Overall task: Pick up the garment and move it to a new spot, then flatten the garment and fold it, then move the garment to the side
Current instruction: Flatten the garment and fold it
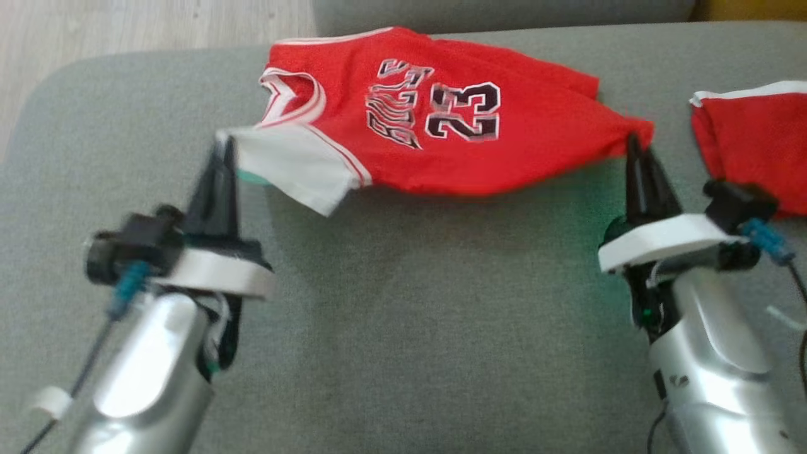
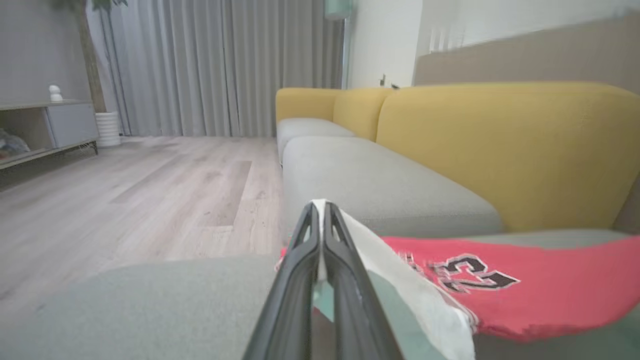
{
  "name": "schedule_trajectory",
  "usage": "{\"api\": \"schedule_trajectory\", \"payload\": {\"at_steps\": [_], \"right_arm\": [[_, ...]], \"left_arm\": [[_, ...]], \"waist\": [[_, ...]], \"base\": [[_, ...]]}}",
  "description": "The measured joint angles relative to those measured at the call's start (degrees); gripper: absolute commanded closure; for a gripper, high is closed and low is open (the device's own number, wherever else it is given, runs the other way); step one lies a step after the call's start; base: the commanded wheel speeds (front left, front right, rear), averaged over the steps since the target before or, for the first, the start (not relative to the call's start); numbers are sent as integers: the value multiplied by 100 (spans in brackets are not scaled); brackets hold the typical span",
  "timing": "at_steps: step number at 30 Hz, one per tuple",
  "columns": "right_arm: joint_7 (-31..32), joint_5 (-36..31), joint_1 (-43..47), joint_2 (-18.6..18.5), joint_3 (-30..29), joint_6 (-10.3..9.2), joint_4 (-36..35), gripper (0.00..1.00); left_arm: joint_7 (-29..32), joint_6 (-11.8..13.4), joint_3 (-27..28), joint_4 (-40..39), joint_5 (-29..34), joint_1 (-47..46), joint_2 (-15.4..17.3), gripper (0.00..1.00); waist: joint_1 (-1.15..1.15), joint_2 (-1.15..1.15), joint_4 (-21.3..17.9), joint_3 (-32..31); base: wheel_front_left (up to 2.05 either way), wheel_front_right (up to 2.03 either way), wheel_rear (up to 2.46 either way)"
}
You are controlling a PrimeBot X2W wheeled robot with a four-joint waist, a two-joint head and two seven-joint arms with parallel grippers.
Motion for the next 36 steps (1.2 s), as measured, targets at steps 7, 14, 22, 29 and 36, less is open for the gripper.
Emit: {"api": "schedule_trajectory", "payload": {"at_steps": [7, 14, 22, 29, 36], "right_arm": [[21, -459, -60, -179, 92, 0, -1369, 100], [414, -453, -185, -683, 205, 0, -2473, 100], [1162, -258, -170, -1118, 115, 0, -4038, 100], [1845, -92, -182, -1220, -194, 0, -4882, 100], [2124, -216, -1708, -1558, 174, 0, -3874, 100]], "left_arm": [[122, -249, 657, -634, -1025, -419, -141, 100], [268, -192, 1063, -1524, -1177, -801, 51, 100], [1006, 157, 1746, -3173, -1755, -846, 513, 100], [1697, 249, 1818, -3488, -1901, -1124, 901, 100], [1974, 4, 1604, -1891, -1825, -2830, 954, 100]], "waist": [[0, 0, -59, -336], [-1, 0, -149, -614], [-1, 0, -307, -581], [0, 0, -290, -136], [1, 0, -279, 752]], "base": [[0, 0, 0], [0, 0, 0], [0, 0, 0], [0, 0, 0], [0, 0, 0]]}}
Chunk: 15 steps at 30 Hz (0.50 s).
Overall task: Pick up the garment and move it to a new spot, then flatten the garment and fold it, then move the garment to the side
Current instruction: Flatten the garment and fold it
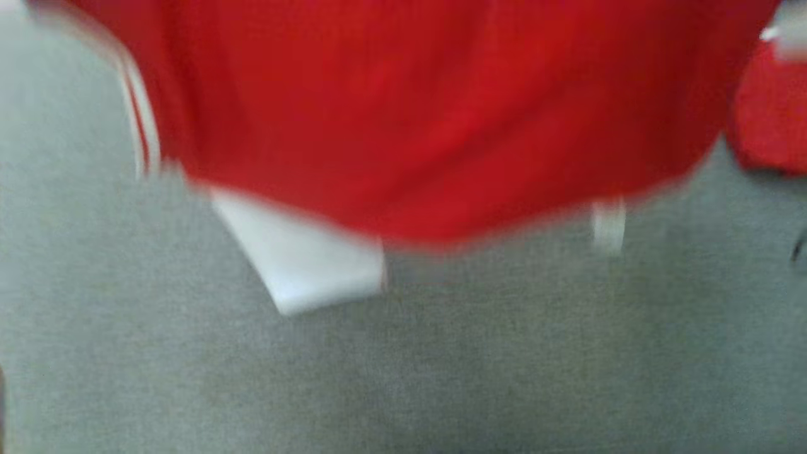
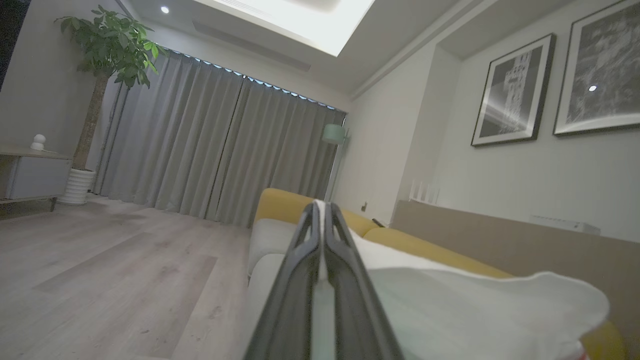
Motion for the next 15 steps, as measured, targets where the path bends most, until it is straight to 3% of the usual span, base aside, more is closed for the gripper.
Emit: {"api": "schedule_trajectory", "payload": {"at_steps": [5, 9, 15], "right_arm": [[-315, -170, -2190, -76, 583, 0, 1714, 100], [-922, -556, -3473, 103, 740, 0, 3062, 100], [-1822, -1224, -4219, 405, 578, 1, 4617, 100]], "left_arm": [[-264, -297, -244, 1705, 468, -1892, -13, 100], [-877, -345, -224, 2858, 775, -3117, -116, 100], [-1657, -727, -271, 4012, 918, -3829, -375, 100]], "waist": [[2, 0, -2, 748], [2, 0, -2, 1228], [0, 0, 85, 1473]], "base": [[0, 0, 0], [0, 0, 0], [0, 0, 0]]}}
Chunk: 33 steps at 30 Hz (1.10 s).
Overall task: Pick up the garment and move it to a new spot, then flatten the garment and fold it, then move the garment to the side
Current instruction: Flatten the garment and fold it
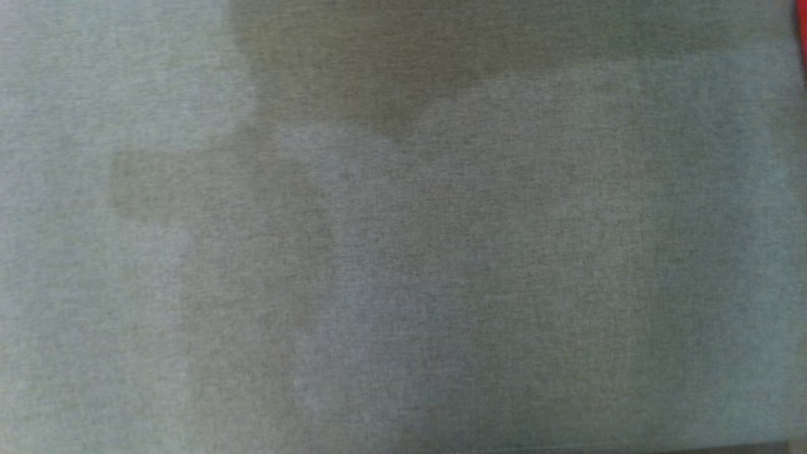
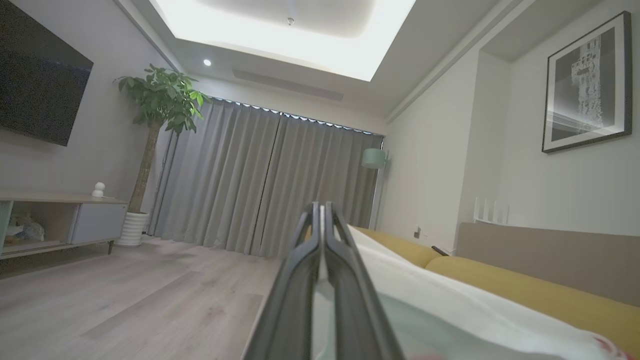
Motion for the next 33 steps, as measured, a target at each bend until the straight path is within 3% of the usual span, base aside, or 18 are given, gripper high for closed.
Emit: {"api": "schedule_trajectory", "payload": {"at_steps": [6, 15, 20, 25, 29, 33], "right_arm": [[-252, -171, 503, 66, 12, 0, 1190, 100], [-55, 249, 1911, -4, 899, 0, 2313, 100], [132, 666, 2380, -164, 1471, 0, 2382, 100], [504, 1363, 2914, -427, 2096, 0, 2229, 100], [964, 2235, 3529, -655, 2674, 0, 1661, 100], [1346, 3022, 3977, -1167, 3083, 0, 1001, 100]], "left_arm": [[-289, -514, -402, 724, 186, 604, -213, 100], [-370, -719, -1070, 934, 492, 3009, -326, 100], [-370, -755, -1396, 748, 598, 3912, -272, 100], [-142, -802, -1915, 288, 709, 4820, -19, 100], [190, -844, -2195, -191, 698, 5462, 210, 100], [541, -840, -2418, -781, 664, 6004, 416, 100]], "waist": [[-2, 0, 144, -159], [-2, 0, 272, -667], [-3, 1, 323, -988], [-3, 1, 376, -1433], [-4, 1, 420, -1796], [-4, 1, 473, -2134]], "base": [[0, 0, 0], [0, 0, 0], [0, 0, 0], [0, 0, 0], [0, 0, 0], [0, 0, 0]]}}
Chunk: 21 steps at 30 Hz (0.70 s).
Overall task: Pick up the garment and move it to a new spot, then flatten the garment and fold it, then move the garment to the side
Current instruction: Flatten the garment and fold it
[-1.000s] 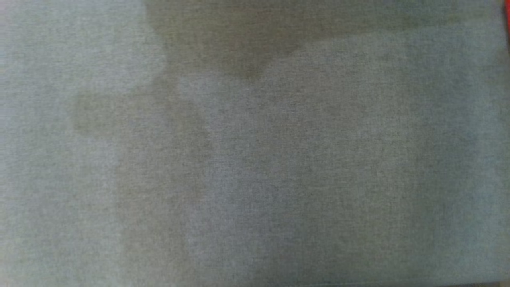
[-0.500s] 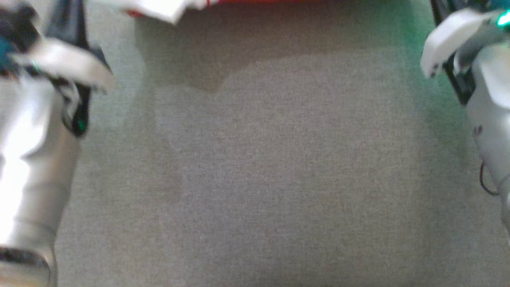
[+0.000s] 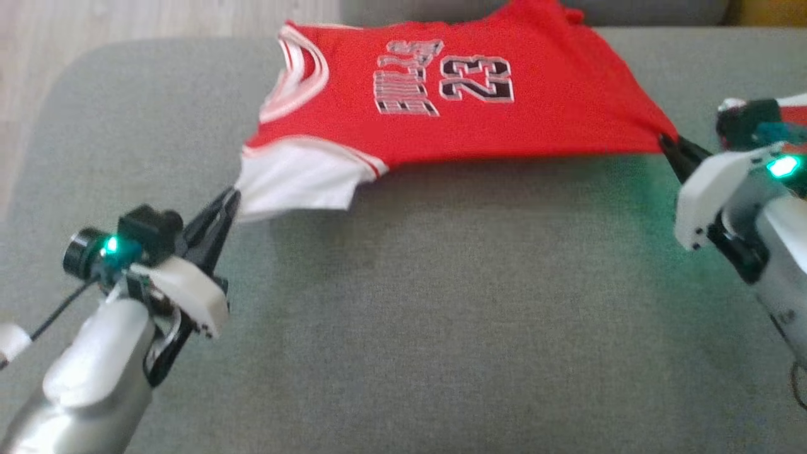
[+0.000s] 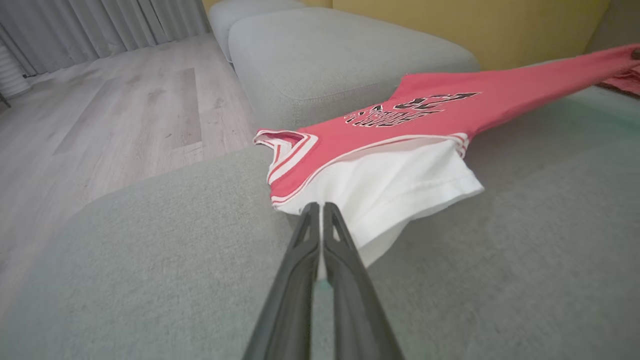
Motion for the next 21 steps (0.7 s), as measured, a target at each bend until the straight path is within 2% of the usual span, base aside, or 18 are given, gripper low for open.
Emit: {"api": "schedule_trajectory", "payload": {"at_steps": [3, 9, 17, 21], "right_arm": [[198, 442, 243, -345, 248, 0, -442, 100], [549, 1074, 808, -811, 656, 0, -1192, 100], [953, 1608, 1474, -1332, 926, 0, -2013, 100], [1113, 1761, 1655, -1550, 921, 0, -2377, 100]], "left_arm": [[235, 79, -32, -452, -22, 316, 168, 100], [856, 241, -171, -1395, -219, 988, 577, 100], [1811, 411, -325, -2639, -609, 1884, 1110, 100], [1982, 590, -341, -3099, -636, 2007, 1276, 100]], "waist": [[1, 0, 25, -213], [1, 0, 37, -587], [2, 0, 66, -900], [2, 0, 94, -860]], "base": [[0, 0, 0], [0, 0, 0], [0, 0, 0], [0, 0, 0]]}}
